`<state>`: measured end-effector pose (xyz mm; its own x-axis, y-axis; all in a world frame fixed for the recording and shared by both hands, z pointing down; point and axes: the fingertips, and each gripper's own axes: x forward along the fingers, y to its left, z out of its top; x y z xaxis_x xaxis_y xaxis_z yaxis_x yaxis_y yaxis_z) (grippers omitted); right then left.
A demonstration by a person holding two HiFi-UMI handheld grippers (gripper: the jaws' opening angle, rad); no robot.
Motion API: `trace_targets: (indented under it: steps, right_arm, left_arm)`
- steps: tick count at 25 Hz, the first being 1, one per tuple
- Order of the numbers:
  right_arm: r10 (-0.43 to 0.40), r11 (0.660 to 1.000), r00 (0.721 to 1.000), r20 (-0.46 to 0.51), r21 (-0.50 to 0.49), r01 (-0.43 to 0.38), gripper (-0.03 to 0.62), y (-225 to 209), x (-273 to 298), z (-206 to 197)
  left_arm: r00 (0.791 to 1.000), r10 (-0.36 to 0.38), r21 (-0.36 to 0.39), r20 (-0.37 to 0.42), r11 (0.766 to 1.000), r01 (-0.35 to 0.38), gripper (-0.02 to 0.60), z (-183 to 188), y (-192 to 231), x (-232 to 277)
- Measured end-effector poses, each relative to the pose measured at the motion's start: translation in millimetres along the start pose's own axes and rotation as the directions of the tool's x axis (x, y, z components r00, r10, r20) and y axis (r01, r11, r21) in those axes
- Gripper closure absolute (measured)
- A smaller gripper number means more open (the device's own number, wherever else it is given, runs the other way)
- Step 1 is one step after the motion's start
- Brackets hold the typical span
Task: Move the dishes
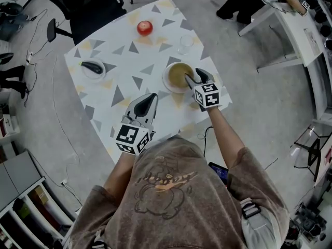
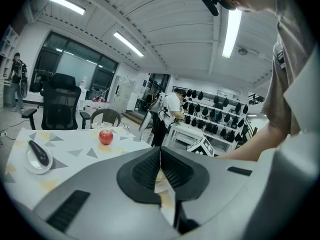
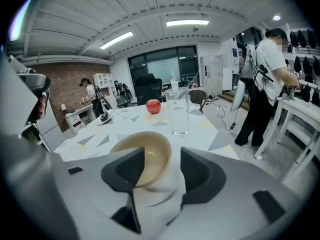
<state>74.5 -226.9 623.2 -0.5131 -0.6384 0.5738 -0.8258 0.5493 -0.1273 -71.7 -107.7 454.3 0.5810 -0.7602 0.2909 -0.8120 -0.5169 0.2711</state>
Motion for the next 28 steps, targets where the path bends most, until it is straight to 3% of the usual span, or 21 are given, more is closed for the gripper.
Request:
trace_targets:
  steps: [6,17,28]
  right_arm:
    - [-0.022,1.000,0.999,-0.044,0.006,0.022,0.406,-1.6,5.5,-14.4]
    - [-0.062,0.998,0.995,-0.077,-0.001,0.062,0.554,-6.3,9.5,-13.0]
    - [-0.027,1.000,0.999,-0.041,0.011,0.028,0.572,0.0,2.4,10.1]
  left_arm:
    - [1.000,0.000,0.002,-0.001,1.000,0.000,0.561,-0.3,0.6,-0.1]
    - [1.000,0.005,-0.002,0.002,1.000,-0.005,0.561,0.7,1.0,1.4]
    - [1.000,0.001,0.000,0.005,1.000,-0.001,0.561,2.4,-2.5,4.0]
